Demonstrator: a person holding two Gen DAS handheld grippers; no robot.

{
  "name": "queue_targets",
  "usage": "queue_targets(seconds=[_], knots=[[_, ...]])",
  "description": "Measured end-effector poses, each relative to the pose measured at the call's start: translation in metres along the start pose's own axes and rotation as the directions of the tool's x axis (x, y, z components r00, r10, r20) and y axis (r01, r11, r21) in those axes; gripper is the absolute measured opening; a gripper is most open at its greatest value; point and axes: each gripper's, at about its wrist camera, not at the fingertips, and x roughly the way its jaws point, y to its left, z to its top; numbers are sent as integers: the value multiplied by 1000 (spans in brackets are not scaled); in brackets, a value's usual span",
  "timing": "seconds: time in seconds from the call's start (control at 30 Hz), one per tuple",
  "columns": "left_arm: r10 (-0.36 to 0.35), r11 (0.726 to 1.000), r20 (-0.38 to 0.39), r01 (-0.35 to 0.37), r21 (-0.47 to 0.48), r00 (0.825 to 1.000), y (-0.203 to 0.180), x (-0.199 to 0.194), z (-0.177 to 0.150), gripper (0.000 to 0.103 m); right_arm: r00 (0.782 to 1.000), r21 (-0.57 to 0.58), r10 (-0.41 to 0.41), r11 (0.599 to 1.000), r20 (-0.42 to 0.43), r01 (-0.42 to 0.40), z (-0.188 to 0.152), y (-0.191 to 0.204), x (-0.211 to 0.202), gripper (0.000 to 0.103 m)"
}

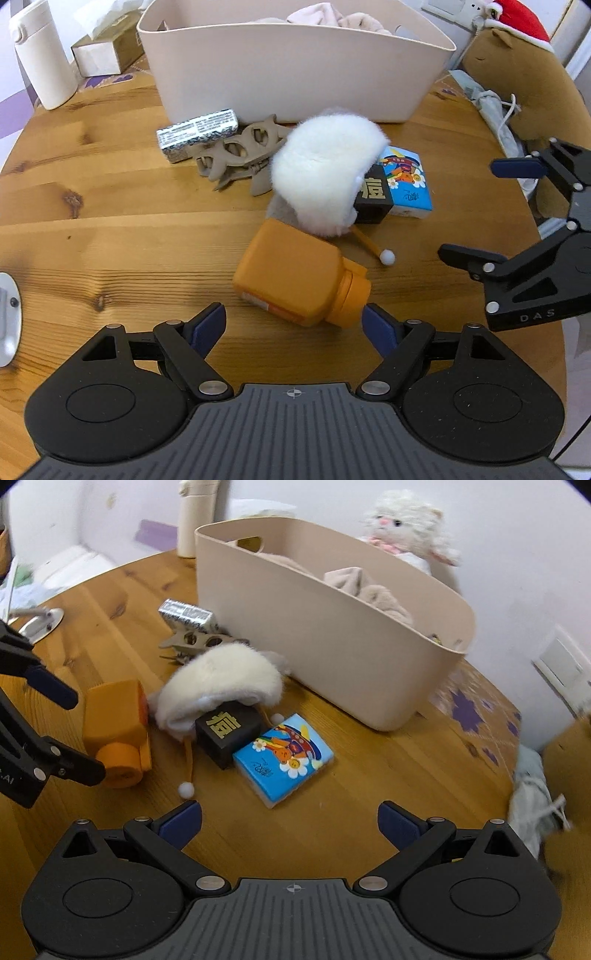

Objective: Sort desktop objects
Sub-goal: 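Grasp the orange bottle with the left tool while the right tool grasps the blue tissue pack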

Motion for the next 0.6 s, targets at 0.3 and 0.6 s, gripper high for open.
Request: queue_targets(seconds=[0.3, 0.6], knots=[[28, 999, 9, -28, 40, 1000, -14, 15, 4, 83, 999, -55, 42, 998, -14, -43, 3, -13, 28, 103], [33, 996, -4, -33, -88, 999, -8, 24, 13, 83, 999, -75, 48, 996, 10, -48, 6, -10, 38, 103]])
